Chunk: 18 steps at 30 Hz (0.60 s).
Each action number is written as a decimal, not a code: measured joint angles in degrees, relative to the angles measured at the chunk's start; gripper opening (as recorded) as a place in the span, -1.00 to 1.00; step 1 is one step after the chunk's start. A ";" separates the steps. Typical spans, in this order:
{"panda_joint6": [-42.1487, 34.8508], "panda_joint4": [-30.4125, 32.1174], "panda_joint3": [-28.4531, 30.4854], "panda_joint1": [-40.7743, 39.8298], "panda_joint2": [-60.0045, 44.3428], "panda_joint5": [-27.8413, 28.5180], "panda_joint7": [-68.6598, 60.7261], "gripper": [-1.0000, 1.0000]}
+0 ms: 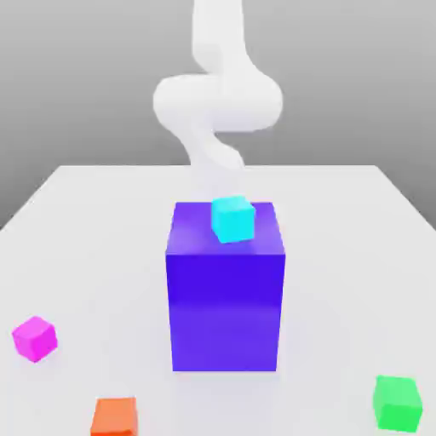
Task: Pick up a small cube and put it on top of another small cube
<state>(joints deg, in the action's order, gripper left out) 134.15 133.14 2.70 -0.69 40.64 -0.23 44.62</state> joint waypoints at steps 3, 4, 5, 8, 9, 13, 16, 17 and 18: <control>2.97 1.70 3.49 -0.93 -6.46 -0.50 -1.68 0.00; 3.93 2.25 4.61 -1.27 -8.53 -0.75 -2.28 0.00; 4.85 2.78 5.64 -1.73 -10.60 -1.08 -2.92 0.00; 7.71 4.41 9.05 -2.76 -16.74 -2.08 -4.92 0.00; 8.66 4.95 10.17 -3.13 -18.80 -2.49 -5.64 0.00; 12.42 7.11 14.47 -4.80 -27.09 -4.62 -8.86 0.00; 15.19 8.71 17.29 -6.35 -33.42 -6.75 -11.65 0.00; 16.11 9.24 18.13 -7.20 -35.55 -7.55 -12.64 0.00; 17.02 9.77 18.83 -8.52 -37.70 -8.39 -13.66 0.00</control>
<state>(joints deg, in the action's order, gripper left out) 151.16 142.90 21.53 -9.21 2.94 -8.61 30.96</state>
